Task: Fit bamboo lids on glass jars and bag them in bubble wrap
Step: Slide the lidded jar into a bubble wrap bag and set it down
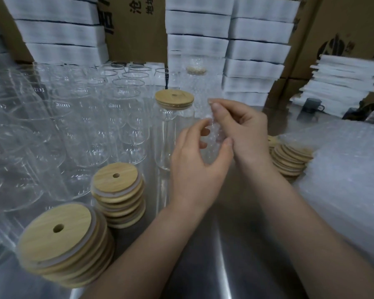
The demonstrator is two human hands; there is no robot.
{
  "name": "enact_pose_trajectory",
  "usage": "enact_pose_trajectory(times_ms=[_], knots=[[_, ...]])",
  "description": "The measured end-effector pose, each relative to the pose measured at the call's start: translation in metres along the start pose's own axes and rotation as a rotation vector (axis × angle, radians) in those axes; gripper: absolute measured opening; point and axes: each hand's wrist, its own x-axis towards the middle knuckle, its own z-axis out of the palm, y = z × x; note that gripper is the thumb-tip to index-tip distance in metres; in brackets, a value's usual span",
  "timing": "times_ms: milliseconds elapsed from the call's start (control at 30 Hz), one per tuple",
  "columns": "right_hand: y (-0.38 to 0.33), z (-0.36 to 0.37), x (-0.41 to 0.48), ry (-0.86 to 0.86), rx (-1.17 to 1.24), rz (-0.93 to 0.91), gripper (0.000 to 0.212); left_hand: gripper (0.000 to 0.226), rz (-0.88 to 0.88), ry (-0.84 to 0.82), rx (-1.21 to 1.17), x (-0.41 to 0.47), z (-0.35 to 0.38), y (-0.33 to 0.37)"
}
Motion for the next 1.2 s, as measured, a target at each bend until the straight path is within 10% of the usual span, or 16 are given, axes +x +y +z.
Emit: enact_pose_trajectory(times_ms=[567,1200], knots=[[0.009,-0.015,-0.007,-0.352,0.017,0.149,0.039,0.019,-0.432,0.126,-0.542,0.013,0.002,-0.015],[0.022,-0.023,0.003,0.055,-0.333,-0.021,0.038,0.018,-0.420,-0.027,-0.078,0.008,0.006,-0.019]])
